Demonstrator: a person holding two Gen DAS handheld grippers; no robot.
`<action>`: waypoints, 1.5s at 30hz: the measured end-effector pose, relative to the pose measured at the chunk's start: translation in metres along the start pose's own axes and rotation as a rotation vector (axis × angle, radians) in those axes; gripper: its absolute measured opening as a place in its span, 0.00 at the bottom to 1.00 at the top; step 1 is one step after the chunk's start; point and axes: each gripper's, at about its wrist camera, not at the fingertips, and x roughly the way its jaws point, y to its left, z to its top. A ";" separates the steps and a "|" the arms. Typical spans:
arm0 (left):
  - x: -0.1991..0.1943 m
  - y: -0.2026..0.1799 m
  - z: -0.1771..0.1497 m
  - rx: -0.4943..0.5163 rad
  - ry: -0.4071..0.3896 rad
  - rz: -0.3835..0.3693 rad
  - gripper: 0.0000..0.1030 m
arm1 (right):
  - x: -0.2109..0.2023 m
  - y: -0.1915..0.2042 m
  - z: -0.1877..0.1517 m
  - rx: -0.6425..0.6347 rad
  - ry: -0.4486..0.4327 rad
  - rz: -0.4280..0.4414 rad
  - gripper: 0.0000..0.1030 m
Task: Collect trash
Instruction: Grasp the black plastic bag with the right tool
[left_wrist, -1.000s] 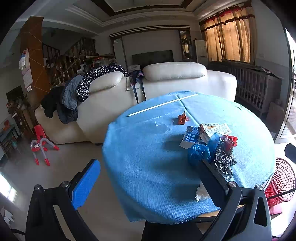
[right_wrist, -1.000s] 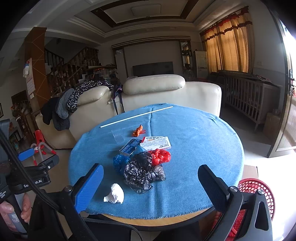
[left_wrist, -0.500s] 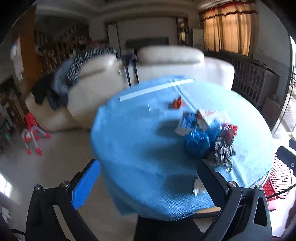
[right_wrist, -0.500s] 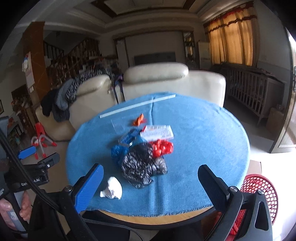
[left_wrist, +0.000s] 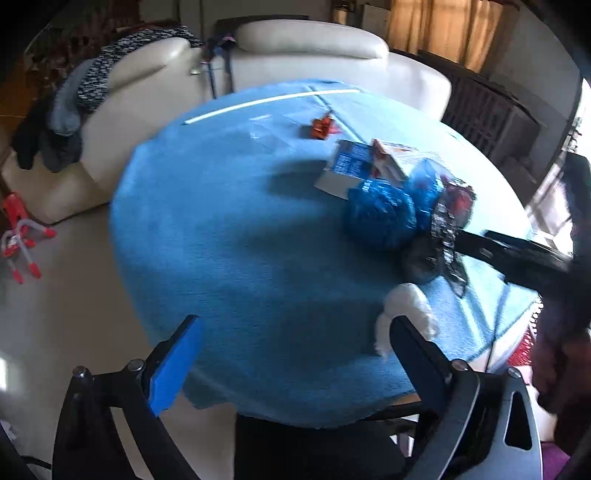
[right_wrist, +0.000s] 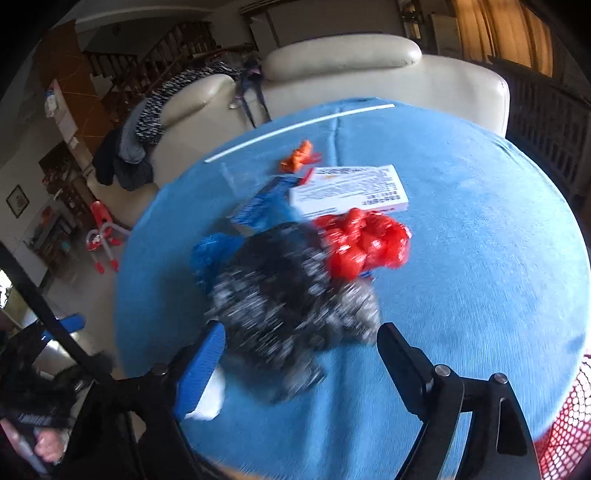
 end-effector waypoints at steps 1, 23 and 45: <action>0.002 -0.002 0.000 0.008 0.005 -0.021 0.91 | 0.007 -0.006 0.002 0.010 0.018 0.008 0.84; 0.051 -0.061 0.018 0.093 0.153 -0.326 0.45 | -0.009 -0.067 -0.011 0.141 -0.023 0.140 0.39; 0.092 -0.091 0.042 0.134 0.172 -0.321 0.24 | -0.040 -0.132 -0.050 0.337 -0.024 0.290 0.72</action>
